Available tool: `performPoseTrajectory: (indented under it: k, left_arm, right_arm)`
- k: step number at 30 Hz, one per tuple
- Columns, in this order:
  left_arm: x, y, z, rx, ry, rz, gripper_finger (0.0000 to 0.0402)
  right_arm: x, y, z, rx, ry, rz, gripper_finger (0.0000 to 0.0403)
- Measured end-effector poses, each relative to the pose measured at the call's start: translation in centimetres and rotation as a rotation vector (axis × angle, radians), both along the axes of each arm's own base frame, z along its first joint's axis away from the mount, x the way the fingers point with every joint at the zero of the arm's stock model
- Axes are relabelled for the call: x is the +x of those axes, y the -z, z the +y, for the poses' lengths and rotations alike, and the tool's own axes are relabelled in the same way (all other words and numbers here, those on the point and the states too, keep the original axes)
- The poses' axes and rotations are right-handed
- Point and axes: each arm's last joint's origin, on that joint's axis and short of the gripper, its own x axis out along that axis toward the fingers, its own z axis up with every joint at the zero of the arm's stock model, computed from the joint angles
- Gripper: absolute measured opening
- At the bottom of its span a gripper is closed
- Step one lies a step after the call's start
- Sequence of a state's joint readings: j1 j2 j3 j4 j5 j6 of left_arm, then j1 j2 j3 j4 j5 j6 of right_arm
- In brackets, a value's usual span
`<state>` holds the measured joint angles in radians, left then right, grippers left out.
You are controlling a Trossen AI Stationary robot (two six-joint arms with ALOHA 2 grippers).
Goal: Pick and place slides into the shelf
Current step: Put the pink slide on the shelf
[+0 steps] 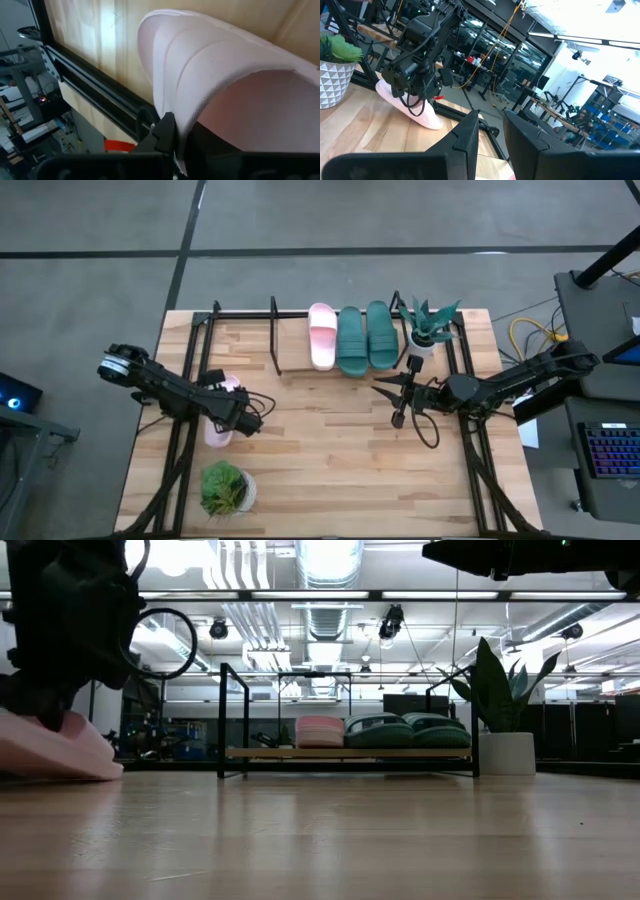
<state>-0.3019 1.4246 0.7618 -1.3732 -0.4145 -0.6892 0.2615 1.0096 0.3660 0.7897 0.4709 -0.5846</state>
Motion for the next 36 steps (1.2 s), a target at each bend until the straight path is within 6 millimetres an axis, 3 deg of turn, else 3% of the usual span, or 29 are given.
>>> performPoseTrajectory:
  k: [25,36]
  left_arm:
    - [3.9,-5.5,-1.1,-0.064,0.115,-0.184,0.0000]
    - [5.5,-6.2,-1.7,-0.117,0.229,-0.289,0.0000]
  right_arm:
    - [0.0,0.0,0.0,0.000,0.000,0.000,0.0082]
    - [0.0,0.0,0.0,-0.001,0.000,0.000,0.0082]
